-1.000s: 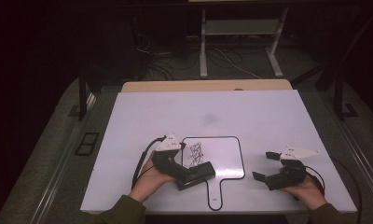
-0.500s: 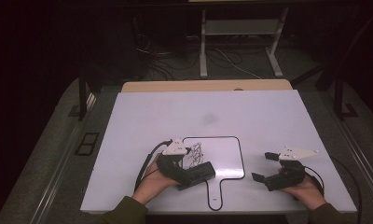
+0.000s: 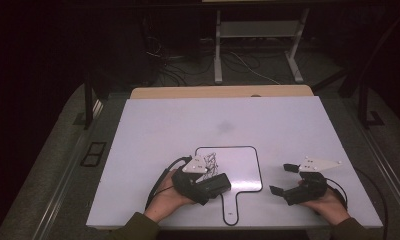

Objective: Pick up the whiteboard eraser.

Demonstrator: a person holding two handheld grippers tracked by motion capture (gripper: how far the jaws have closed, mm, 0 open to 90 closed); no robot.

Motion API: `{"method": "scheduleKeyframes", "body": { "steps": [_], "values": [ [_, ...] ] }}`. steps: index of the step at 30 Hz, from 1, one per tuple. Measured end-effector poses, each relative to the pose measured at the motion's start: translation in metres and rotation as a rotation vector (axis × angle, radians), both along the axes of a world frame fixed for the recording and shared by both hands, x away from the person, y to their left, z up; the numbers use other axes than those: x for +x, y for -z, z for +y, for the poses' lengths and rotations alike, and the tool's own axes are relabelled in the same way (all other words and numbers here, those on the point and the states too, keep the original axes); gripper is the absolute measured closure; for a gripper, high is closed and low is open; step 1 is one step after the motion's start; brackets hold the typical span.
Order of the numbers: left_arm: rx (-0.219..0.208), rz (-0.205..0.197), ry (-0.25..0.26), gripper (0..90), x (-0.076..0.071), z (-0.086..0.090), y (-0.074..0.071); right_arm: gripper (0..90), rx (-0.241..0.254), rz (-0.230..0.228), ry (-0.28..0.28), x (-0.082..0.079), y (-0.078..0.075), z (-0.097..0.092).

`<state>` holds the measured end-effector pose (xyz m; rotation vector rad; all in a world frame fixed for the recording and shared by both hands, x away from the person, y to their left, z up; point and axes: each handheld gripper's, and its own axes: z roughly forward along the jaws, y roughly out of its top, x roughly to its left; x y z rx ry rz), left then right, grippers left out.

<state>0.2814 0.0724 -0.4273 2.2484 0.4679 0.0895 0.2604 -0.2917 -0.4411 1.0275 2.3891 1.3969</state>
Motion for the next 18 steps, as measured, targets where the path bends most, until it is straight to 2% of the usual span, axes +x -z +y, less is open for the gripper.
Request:
{"method": "scheduleKeyframes", "body": {
  "steps": [9,12,18],
  "values": [
    [0.062,0.005,0.015,23.5,-0.0018,-0.0025,0.0045,0.0,0.0,0.005,0.0,0.0,0.0002,0.0001],
    [0.097,0.002,0.02,24.9,-0.0019,-0.0034,0.0062,0.0,0.0,0.004,0.0,0.0,0.0002,0.0001],
    [0.124,0.01,0.018,30.0,-0.0026,-0.0042,0.0084,0.0,0.0,0.005,0.0,0.0001,0.0002,0.0]
  ]
}}
